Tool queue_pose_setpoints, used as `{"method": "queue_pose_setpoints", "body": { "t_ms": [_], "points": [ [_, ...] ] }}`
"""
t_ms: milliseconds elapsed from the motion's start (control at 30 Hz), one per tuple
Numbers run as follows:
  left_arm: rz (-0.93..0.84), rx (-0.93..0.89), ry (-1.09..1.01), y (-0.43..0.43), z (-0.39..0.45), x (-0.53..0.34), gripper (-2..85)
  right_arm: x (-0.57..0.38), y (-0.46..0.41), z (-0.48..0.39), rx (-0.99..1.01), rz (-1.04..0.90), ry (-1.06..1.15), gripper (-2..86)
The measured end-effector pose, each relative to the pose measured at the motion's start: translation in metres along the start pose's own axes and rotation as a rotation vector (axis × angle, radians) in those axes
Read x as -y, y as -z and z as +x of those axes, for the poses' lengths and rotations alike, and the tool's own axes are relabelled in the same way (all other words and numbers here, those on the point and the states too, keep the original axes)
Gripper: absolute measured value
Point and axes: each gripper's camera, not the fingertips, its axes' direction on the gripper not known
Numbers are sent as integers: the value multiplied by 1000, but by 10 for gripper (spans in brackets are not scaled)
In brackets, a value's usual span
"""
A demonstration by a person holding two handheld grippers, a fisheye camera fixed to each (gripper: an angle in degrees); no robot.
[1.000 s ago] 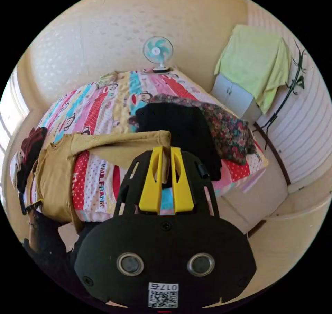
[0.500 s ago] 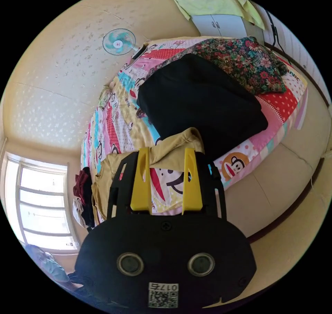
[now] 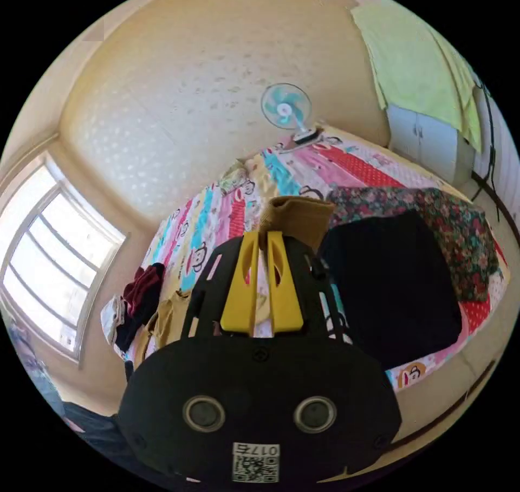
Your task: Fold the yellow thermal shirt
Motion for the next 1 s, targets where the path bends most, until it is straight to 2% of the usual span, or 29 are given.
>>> {"method": "queue_pose_setpoints", "body": {
  "t_ms": [100,133,233,300,567,667,733,800,900,1000],
  "points": [
    [8,-3,-14,-6,-4,-1,-10,5,-36,-111,319,-37,316,44],
    [13,-5,-19,-9,-6,-1,-10,-2,-61,-151,452,-124,418,46],
    [27,-15,-30,-15,-10,-4,-10,-26,-119,-200,589,-271,433,65],
    [30,-30,-36,-20,-14,-5,-10,-42,-148,-202,588,-306,412,73],
    [27,-133,-41,-46,-36,-6,-8,-136,-273,-116,218,-593,167,78],
    [-44,-150,-24,-51,-36,2,1,-168,-310,-86,23,-668,163,89],
    [-26,-131,-39,-45,-27,10,53,-189,-336,-71,-133,-749,204,90],
    [38,-111,-76,-34,-15,19,93,-205,-349,-64,-167,-740,287,70],
    [78,-70,-210,-27,15,48,100,-204,-351,-65,-200,-729,241,50],
    [-25,-53,-346,-51,49,88,101,-211,-350,-73,-349,-704,256,32]
  ]
}}
